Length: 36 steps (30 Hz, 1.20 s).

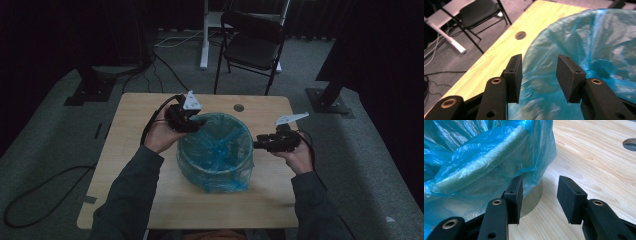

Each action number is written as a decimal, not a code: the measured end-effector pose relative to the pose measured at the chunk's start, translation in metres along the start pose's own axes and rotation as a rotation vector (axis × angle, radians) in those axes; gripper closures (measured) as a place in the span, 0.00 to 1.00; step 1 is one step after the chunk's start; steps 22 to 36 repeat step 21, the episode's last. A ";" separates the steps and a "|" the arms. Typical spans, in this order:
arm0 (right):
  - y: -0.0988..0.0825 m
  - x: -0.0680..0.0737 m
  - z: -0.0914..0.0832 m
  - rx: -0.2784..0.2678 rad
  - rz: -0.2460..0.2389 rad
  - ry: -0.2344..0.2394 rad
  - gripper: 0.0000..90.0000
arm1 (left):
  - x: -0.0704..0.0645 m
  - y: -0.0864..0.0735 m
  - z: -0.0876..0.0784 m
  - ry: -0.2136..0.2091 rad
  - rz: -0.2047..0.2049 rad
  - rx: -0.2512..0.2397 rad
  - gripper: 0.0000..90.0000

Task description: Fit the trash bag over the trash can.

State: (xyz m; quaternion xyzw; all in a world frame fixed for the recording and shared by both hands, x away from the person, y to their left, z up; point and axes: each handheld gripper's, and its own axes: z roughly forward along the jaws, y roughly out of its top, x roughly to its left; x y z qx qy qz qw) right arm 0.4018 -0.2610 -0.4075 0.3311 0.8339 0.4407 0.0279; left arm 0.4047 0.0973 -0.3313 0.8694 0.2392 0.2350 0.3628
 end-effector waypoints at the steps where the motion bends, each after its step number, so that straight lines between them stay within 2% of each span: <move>1: 0.000 0.000 0.000 0.001 0.002 -0.001 0.61 | 0.002 -0.003 -0.001 0.008 -0.017 -0.013 0.62; 3: 0.000 -0.001 -0.001 -0.004 0.001 -0.003 0.61 | 0.008 -0.011 -0.005 0.014 -0.056 -0.046 0.62; 10: -0.003 -0.003 -0.003 0.002 0.003 -0.012 0.60 | 0.020 -0.033 -0.011 0.055 -0.151 -0.116 0.62; 14: -0.003 -0.004 -0.003 0.003 0.005 -0.015 0.59 | 0.024 -0.042 -0.011 0.080 -0.177 -0.116 0.61; 15: -0.004 -0.005 -0.005 0.004 0.005 -0.018 0.59 | 0.027 -0.051 -0.012 0.096 -0.206 -0.125 0.61; 16: -0.004 -0.005 -0.005 0.004 0.005 -0.018 0.59 | 0.027 -0.051 -0.012 0.096 -0.206 -0.125 0.61; 17: -0.006 -0.006 -0.006 0.003 0.009 -0.022 0.59 | 0.030 -0.059 -0.011 0.105 -0.236 -0.131 0.61; 18: -0.006 -0.007 -0.007 0.004 0.010 -0.024 0.59 | 0.030 -0.059 -0.011 0.105 -0.236 -0.131 0.60; 20: -0.008 -0.009 -0.008 0.006 0.017 -0.031 0.57 | 0.034 -0.074 -0.007 0.115 -0.274 -0.110 0.59; 36: -0.010 -0.011 -0.009 0.006 0.021 -0.039 0.56 | 0.034 -0.074 -0.007 0.115 -0.274 -0.110 0.59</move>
